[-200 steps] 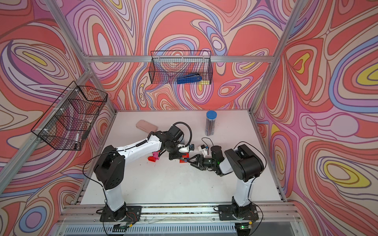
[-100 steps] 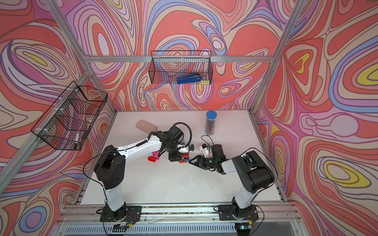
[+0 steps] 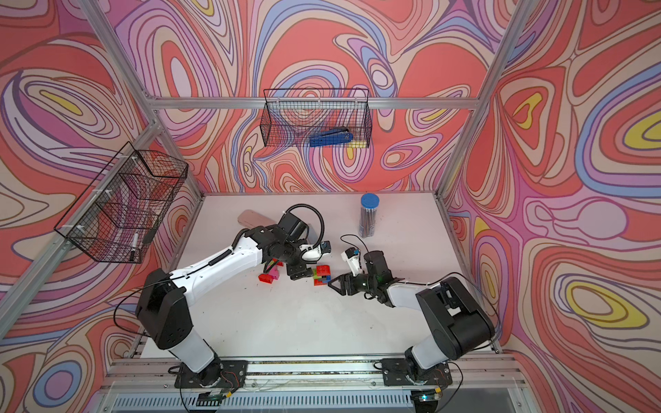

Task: Assemble the letter s with lego
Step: Assemble the lego brick with the lego brick, then adjust the lego brick at the center of the board.

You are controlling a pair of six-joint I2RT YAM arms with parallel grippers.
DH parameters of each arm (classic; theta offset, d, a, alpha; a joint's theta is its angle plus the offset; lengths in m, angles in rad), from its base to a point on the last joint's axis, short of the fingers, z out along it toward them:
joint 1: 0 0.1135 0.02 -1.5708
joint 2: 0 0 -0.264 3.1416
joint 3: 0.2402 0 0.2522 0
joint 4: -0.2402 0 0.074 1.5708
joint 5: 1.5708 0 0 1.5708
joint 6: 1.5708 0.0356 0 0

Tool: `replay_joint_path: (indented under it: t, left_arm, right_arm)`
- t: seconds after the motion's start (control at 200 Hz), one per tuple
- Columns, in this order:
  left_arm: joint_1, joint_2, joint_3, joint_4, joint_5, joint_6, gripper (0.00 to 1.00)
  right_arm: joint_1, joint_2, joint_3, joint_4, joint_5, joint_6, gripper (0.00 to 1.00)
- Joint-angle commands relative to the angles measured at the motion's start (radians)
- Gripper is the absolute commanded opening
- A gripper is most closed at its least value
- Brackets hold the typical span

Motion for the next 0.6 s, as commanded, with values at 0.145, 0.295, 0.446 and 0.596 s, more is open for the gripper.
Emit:
replay_joint_path:
  t: [0.145, 0.295, 0.446, 0.596]
  left_arm:
    - [0.029, -0.093, -0.063, -0.084, 0.023, -0.020, 0.77]
    - [0.039, -0.120, -0.084, -0.095, 0.007, -0.021, 0.77]
    - [0.041, -0.130, -0.092, -0.107, 0.003, -0.025, 0.77]
    - [0.041, -0.137, -0.106, -0.106, -0.007, -0.023, 0.78]
  right_arm:
    - [0.007, 0.052, 0.059, 0.029, -0.029, -0.230, 0.67]
    - [0.014, 0.078, 0.094, 0.003, -0.047, -0.298, 0.68]
    - [0.031, 0.099, 0.112, -0.007, -0.056, -0.350, 0.67]
    - [0.054, 0.127, 0.114, 0.024, -0.030, -0.364, 0.67]
